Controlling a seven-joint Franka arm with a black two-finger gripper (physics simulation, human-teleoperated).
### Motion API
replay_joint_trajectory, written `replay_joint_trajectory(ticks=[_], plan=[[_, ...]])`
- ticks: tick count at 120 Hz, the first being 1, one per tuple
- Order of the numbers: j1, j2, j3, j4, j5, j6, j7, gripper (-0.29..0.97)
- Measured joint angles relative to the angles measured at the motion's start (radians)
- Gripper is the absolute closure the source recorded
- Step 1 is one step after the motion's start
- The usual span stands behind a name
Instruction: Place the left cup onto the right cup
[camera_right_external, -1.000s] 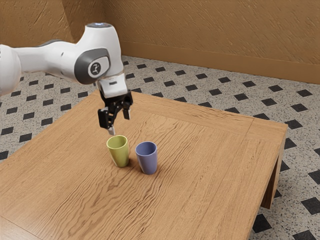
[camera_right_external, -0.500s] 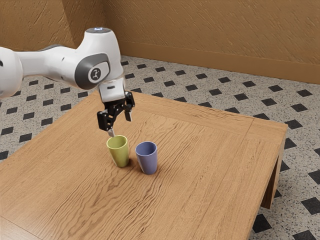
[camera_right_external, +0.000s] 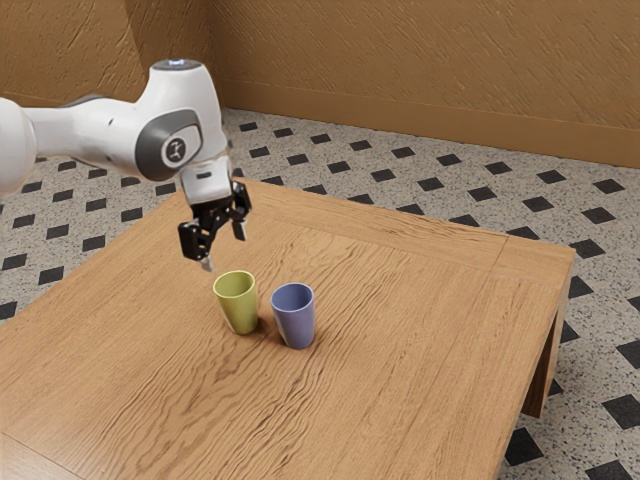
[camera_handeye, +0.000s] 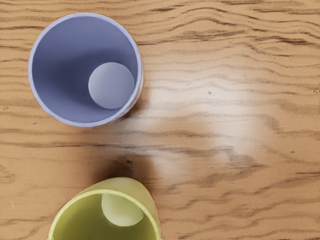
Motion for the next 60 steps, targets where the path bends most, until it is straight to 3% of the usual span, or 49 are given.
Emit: replay_joint_trajectory(ticks=[60], plan=[[0.030,0.026,0.000,-0.047,0.006,0.044,0.020,0.00]])
